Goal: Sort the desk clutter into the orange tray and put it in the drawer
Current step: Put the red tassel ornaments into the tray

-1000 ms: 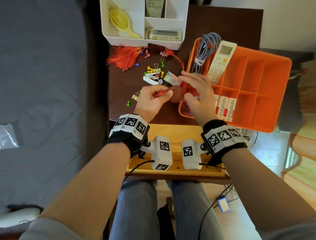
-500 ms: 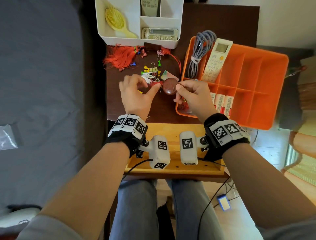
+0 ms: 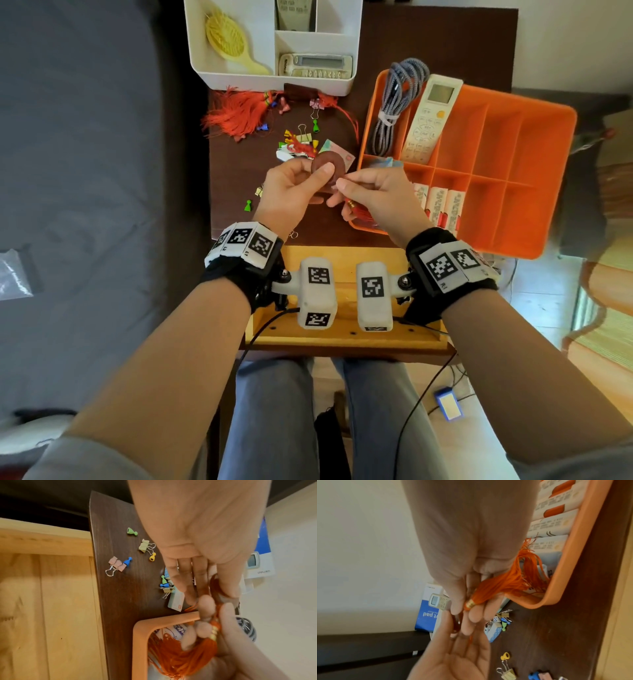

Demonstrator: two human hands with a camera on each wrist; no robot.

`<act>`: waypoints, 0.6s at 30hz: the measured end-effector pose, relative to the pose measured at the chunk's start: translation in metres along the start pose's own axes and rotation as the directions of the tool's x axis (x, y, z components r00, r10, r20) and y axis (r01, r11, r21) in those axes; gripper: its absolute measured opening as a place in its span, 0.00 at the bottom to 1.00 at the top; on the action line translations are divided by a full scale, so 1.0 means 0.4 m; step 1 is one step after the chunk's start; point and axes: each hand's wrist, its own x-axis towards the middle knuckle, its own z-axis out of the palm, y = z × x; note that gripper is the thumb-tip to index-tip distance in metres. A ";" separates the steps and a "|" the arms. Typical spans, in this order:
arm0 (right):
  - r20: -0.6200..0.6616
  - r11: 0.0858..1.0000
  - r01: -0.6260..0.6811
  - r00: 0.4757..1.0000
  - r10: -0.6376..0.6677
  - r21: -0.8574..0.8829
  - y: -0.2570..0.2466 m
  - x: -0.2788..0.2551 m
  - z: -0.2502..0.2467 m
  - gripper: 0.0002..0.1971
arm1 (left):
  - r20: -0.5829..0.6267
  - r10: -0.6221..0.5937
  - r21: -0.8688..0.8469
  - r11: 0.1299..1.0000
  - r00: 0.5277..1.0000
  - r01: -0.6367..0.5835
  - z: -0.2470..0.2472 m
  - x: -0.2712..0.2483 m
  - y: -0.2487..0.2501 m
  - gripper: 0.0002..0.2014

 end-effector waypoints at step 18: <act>0.177 0.761 0.319 0.948 -0.266 -0.565 -0.045 0.015 -0.005 0.17 | -0.104 0.041 0.179 0.984 0.994 -0.022 -0.012 0.034 -0.024 0.14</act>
